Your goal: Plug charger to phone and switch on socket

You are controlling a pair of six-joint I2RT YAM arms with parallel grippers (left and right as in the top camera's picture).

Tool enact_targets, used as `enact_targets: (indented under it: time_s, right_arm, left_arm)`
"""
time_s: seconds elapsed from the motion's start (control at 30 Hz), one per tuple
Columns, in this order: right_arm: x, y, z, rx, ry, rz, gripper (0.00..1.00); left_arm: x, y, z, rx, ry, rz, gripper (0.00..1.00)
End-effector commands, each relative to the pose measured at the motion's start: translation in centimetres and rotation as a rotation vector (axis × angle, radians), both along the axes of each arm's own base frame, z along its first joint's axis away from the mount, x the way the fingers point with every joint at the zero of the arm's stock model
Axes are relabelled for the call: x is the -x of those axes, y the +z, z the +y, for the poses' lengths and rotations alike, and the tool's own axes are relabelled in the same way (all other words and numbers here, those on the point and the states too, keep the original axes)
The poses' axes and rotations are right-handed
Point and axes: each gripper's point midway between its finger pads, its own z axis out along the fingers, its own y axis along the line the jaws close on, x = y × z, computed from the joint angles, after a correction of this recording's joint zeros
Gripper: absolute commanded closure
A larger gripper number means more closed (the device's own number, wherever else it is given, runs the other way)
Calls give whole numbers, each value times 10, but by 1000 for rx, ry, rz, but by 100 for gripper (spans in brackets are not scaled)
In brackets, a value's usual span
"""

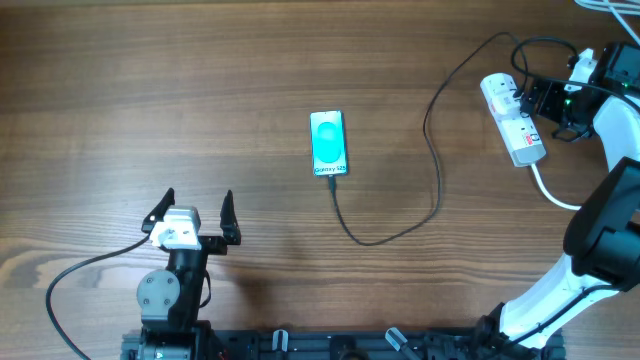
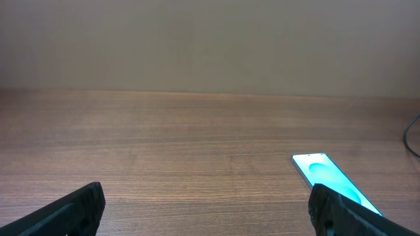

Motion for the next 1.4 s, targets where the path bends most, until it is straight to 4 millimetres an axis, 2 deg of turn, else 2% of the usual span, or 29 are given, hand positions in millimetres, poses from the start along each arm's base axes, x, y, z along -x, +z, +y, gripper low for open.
enact_targets:
  time_s: [0.0, 0.17, 0.23, 0.27, 0.37, 0.47, 0.53, 0.6, 0.63, 0.7, 0.77, 0.87, 0.93, 1.0, 1.07, 1.13, 1.2, 1.27, 1.37]
  right_arm:
    - [0, -2, 2, 10, 20, 1, 0]
    - [-1, 2, 1, 14, 19, -7, 0]
    - [-2, 12, 1, 22, 19, -27, 0]
    - [-2, 25, 0, 33, 19, -52, 0]
    - [-3, 76, 0, 79, 18, -156, 0]
    - [5, 144, 4, 138, 17, -292, 0]
    - [20, 200, 10, 189, 16, -408, 0]
    - [35, 242, 17, 229, 17, -499, 0]
    - [41, 258, 21, 244, 20, -536, 0]
    - [45, 270, 30, 251, 34, -566, 0]
    - [44, 265, 36, 243, 49, -557, 0]
    - [48, 216, 42, 203, 60, -467, 0]
    - [63, 156, 47, 155, 61, -351, 0]
    - [88, 95, 57, 99, 62, -217, 0]
    - [116, 46, 67, 52, 63, -100, 0]
    - [133, 22, 74, 27, 63, -39, 0]
    - [146, 9, 79, 13, 63, -8, 0]
    - [149, 9, 80, 15, 63, -11, 0]
    - [148, 20, 79, 29, 63, -44, 1]
  left_arm:
    - [0, 0, 3, -20, 13, -2, 0]
    - [0, 0, 3, -20, 13, -2, 0]
    - [0, 0, 3, -20, 13, -2, 0]
    - [0, 0, 3, -20, 13, -2, 0]
    - [0, 0, 3, -20, 13, -1, 0]
    - [0, 0, 3, -20, 13, -1, 0]
    - [0, -1, 3, -20, 13, 0, 0]
    - [0, -1, 3, -20, 13, 0, 0]
    - [0, -1, 3, -20, 13, 0, 0]
    - [0, -1, 3, -20, 13, 0, 0]
    - [0, -1, 3, -20, 13, 0, 0]
    - [0, -1, 3, -20, 13, 0, 0]
    - [0, -1, 3, -20, 13, 0, 0]
    - [0, -1, 3, -20, 13, 0, 0]
    - [0, -1, 3, -20, 13, 0, 0]
    - [0, -1, 3, -20, 13, 0, 0]
    - [0, -1, 3, -20, 13, 0, 0]
    - [0, -1, 3, -20, 13, 0, 0]
    - [0, -1, 3, -20, 13, 0, 0]
